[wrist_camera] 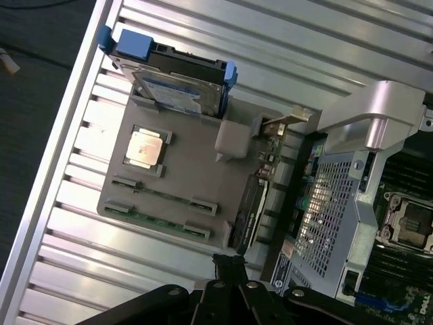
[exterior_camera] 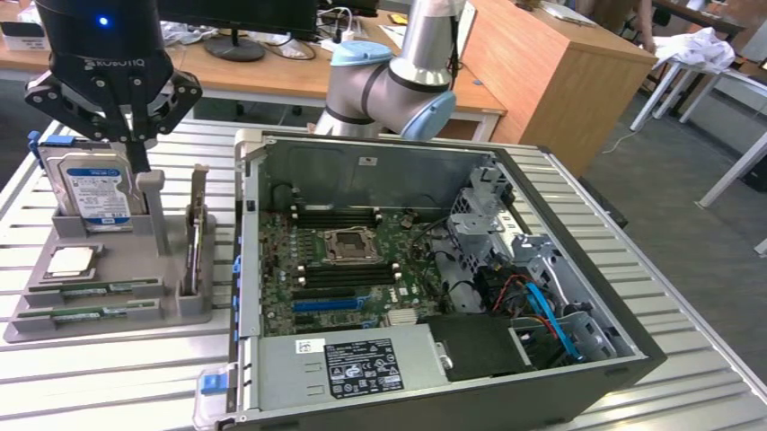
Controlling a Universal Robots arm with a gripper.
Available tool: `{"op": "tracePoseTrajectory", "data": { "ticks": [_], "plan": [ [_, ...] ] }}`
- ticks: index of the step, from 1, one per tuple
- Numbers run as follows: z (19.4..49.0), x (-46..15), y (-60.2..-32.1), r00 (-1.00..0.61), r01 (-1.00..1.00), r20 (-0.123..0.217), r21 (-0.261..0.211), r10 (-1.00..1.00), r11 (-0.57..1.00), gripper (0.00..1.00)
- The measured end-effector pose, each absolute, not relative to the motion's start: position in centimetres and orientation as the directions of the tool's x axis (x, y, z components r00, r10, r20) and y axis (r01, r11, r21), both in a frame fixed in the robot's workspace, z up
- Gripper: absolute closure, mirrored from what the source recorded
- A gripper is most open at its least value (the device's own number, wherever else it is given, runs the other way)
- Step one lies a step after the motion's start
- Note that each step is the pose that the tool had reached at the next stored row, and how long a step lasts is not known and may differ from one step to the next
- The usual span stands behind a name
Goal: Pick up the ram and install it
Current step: 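Pick up the ram and move it above insertion slot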
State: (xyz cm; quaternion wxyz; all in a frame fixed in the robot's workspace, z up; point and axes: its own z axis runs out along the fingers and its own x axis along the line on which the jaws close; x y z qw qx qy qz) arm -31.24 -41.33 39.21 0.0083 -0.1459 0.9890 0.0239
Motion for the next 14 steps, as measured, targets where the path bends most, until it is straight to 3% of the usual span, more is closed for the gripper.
{"op": "tracePoseTrajectory", "data": {
  "ticks": [14],
  "plan": [
    [39.21,-31.24,-41.33,-0.947,-0.322,-0.023,0.045,-0.321,0.946,0.90]
  ]
}}
